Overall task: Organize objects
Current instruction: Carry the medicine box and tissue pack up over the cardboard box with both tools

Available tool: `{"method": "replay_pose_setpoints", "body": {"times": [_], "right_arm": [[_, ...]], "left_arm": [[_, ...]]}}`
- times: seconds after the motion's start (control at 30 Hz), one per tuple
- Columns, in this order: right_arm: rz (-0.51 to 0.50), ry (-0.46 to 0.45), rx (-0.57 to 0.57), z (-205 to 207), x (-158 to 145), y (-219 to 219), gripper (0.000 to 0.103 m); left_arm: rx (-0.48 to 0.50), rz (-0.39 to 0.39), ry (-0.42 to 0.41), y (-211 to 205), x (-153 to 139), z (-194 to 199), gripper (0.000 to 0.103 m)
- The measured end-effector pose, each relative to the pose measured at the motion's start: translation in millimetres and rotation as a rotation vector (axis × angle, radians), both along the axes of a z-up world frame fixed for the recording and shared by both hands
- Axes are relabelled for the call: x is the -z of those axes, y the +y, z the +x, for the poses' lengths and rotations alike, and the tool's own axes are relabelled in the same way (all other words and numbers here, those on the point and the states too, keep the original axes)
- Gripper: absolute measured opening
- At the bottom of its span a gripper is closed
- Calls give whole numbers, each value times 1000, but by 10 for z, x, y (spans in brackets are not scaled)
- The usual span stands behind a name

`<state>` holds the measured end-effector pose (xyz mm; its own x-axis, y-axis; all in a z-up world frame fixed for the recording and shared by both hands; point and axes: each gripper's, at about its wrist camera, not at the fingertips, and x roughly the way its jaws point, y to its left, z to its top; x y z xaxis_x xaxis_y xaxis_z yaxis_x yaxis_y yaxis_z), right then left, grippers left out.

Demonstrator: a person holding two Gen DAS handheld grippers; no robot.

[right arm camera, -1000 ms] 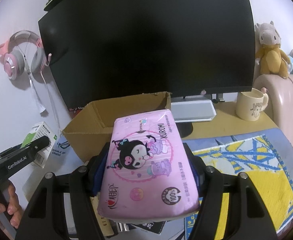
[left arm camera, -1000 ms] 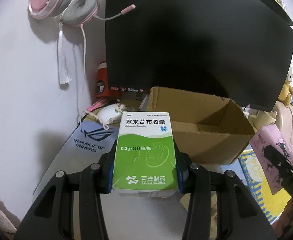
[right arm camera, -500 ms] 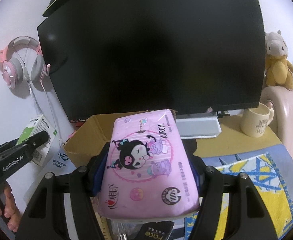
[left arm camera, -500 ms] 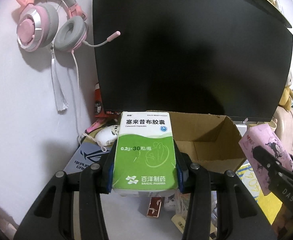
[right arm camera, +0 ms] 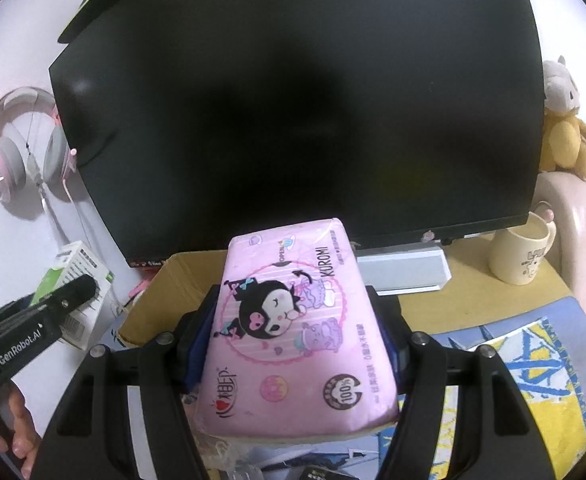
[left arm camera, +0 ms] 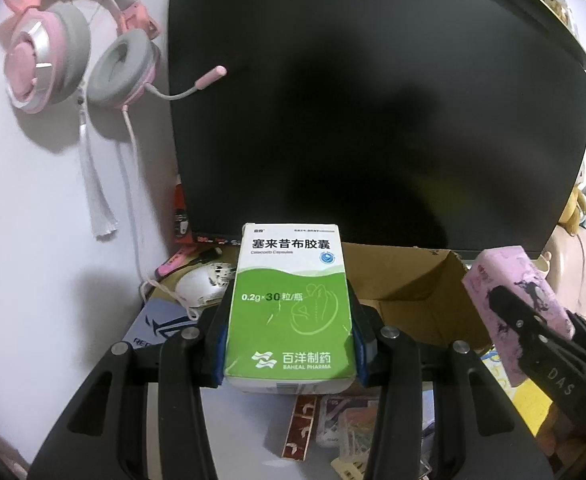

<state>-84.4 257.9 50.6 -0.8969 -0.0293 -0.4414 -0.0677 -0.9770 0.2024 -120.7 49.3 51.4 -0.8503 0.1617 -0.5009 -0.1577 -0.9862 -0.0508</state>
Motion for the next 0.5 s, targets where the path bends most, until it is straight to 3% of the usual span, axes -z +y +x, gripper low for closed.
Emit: {"method": "replay_pose_setpoints", "body": {"times": [0.23,0.37,0.5], "right_arm": [[-40,16,-16,-153,40,38,72],[-120,7,-6,-305,110,115,72],[-128,7,-1,-439,126,126,72]], "left_arm": [[17,17,-23,54,39,-172,44],[25,-4,10,50,28,-257,44],[54,84,0,-56,42,-315,44]]}}
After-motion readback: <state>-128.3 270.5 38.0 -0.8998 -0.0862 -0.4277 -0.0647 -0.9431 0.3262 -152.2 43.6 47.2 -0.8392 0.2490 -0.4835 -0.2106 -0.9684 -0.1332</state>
